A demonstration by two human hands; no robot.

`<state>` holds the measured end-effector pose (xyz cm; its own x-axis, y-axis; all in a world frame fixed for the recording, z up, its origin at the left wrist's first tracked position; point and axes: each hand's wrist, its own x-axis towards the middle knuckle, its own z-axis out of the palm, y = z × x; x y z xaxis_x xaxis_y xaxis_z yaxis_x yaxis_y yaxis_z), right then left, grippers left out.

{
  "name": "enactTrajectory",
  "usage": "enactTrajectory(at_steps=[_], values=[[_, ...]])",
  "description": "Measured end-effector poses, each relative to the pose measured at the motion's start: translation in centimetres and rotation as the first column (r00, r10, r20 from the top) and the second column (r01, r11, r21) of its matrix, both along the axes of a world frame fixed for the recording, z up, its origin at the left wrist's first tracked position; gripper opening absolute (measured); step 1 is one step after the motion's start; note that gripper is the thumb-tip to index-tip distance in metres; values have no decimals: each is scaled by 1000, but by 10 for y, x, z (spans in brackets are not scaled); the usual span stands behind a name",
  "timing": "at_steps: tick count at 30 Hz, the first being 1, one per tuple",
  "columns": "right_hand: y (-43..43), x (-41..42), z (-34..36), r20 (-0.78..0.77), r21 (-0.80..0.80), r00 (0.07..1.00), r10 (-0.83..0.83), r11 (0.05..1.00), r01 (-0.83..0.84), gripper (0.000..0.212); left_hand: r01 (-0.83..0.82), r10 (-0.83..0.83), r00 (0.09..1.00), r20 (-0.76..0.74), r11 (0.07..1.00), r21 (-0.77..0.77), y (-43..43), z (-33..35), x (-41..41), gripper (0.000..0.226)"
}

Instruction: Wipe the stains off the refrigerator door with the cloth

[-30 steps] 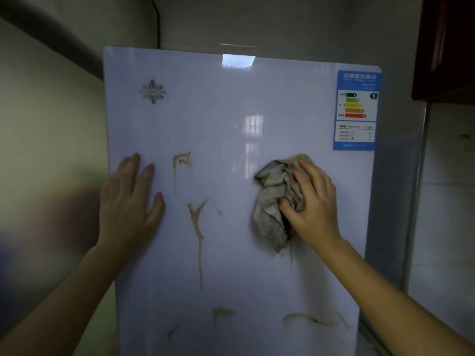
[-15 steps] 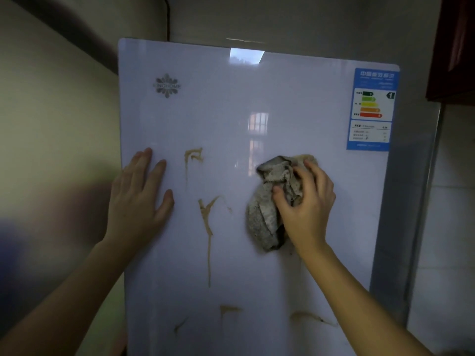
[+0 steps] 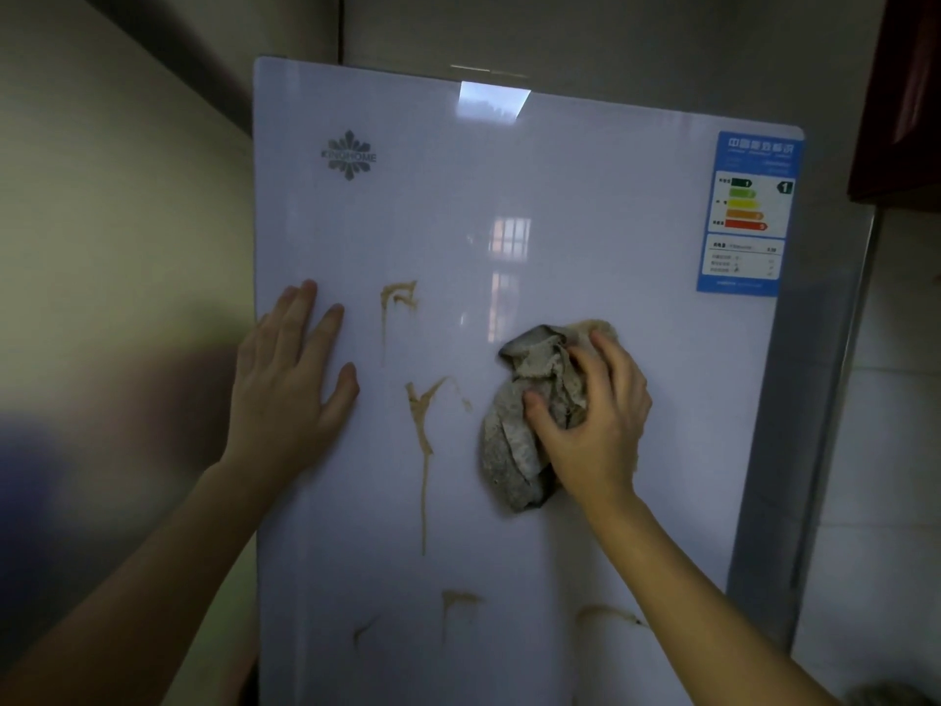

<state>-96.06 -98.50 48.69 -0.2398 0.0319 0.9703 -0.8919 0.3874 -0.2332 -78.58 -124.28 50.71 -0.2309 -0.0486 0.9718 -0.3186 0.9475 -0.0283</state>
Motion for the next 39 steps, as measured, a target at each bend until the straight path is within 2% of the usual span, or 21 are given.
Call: enactTrajectory(at_steps=[3, 10, 20, 25, 29, 31, 34, 39], values=[[4, -7, -2, -40, 44, 999, 2, 999, 0, 58, 12, -12, 1000, -6, 1000, 24, -1, -8, -1, 66], [-13, 3, 21, -25, -82, 999, 45, 996, -47, 57, 8, -7, 999, -39, 1000, 18, -2, -21, -4, 66], [-40, 19, 41, -86, -61, 994, 64, 996, -69, 56, 19, -20, 998, -53, 1000, -13, -7, -24, -5, 64], [-50, 20, 40, -158, 29, 985, 64, 998, -60, 54, 5, -7, 998, -56, 1000, -28, -7, -23, -4, 62], [-47, 9, 27, -377, 238, 922, 89, 971, 3, 54, 6, -10, 997, -80, 999, -47, -7, -24, -3, 61], [-43, 2, 31, -424, 274, 900, 100, 962, 22, 54, 9, -13, 996, -87, 999, -51, -8, -25, -4, 60], [-43, 0, 57, -434, 226, 898, 77, 974, 26, 53, 12, -17, 995, -95, 998, -59, -9, -26, -5, 59], [-57, 18, 125, -334, 124, 937, 98, 990, -60, 52, 4, -12, 995, -99, 997, -76, -12, -27, -5, 57]])
